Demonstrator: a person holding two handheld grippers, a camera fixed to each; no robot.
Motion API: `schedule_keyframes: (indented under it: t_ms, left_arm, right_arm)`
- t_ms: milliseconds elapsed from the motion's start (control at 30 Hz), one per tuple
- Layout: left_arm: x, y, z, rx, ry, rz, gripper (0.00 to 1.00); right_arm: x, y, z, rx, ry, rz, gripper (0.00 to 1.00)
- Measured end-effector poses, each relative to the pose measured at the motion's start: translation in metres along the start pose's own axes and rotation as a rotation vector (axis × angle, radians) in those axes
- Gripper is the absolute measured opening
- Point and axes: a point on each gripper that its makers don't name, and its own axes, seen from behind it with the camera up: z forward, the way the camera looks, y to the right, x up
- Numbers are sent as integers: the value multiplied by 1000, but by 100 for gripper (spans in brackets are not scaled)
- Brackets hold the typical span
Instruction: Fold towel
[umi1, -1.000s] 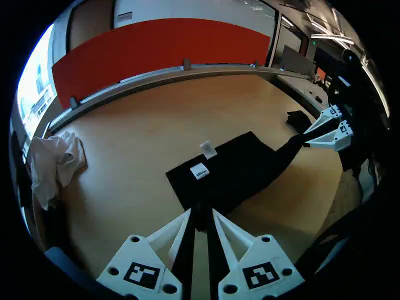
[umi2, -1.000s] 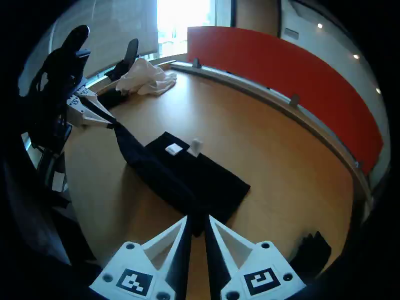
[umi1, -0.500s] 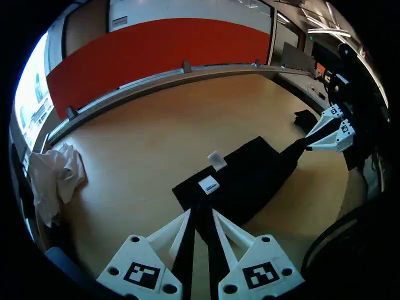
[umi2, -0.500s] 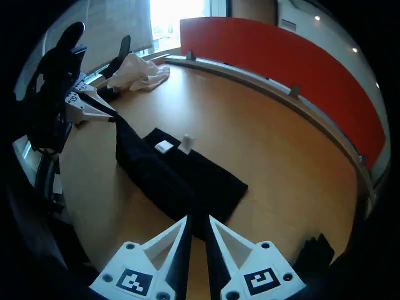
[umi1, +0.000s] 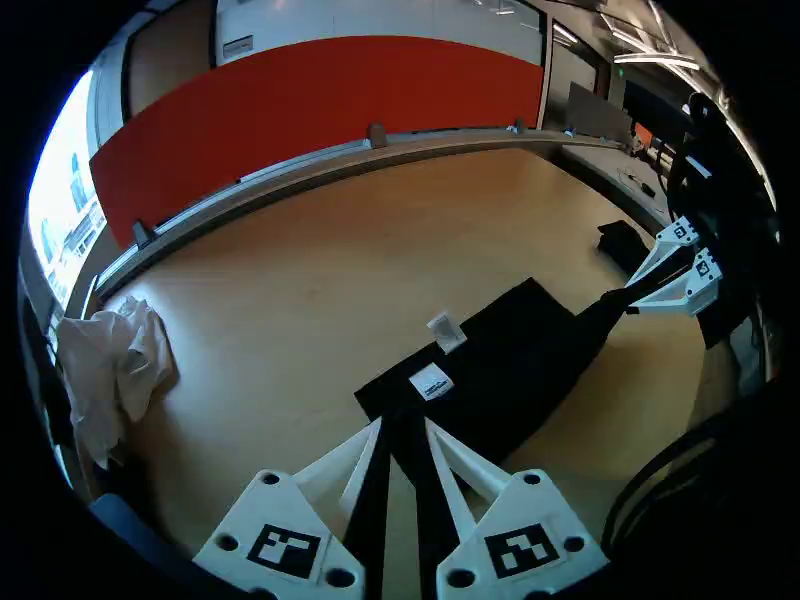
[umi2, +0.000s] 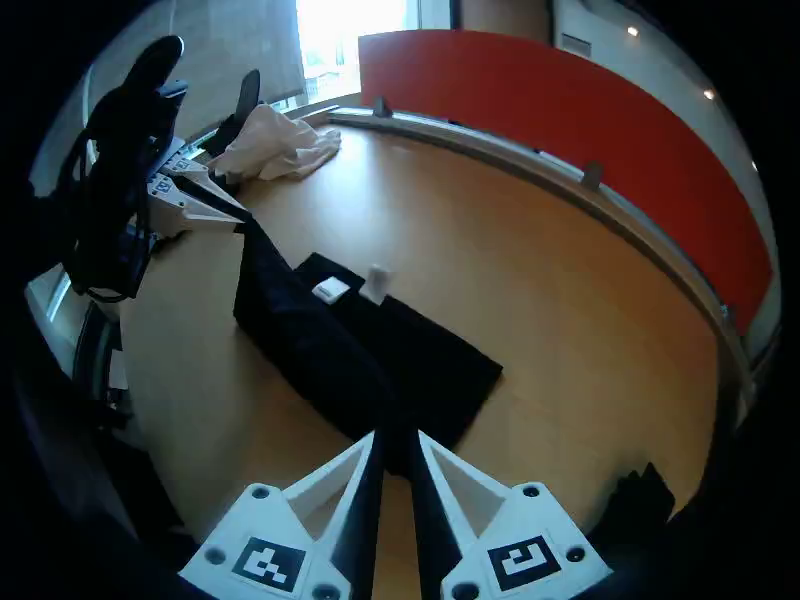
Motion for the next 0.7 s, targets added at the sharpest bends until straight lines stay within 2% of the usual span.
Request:
schedule_keyframes:
  t_ms: [367, 700]
  left_arm:
    - [-7, -2, 8, 5, -18, -3, 15]
    - [-20, -4, 31, 8, -33, -14, 14]
  right_arm:
    - [2, 9, 10, -9, -11, -1, 16]
    - [-6, 25, 39, -23, -48, 21, 16]
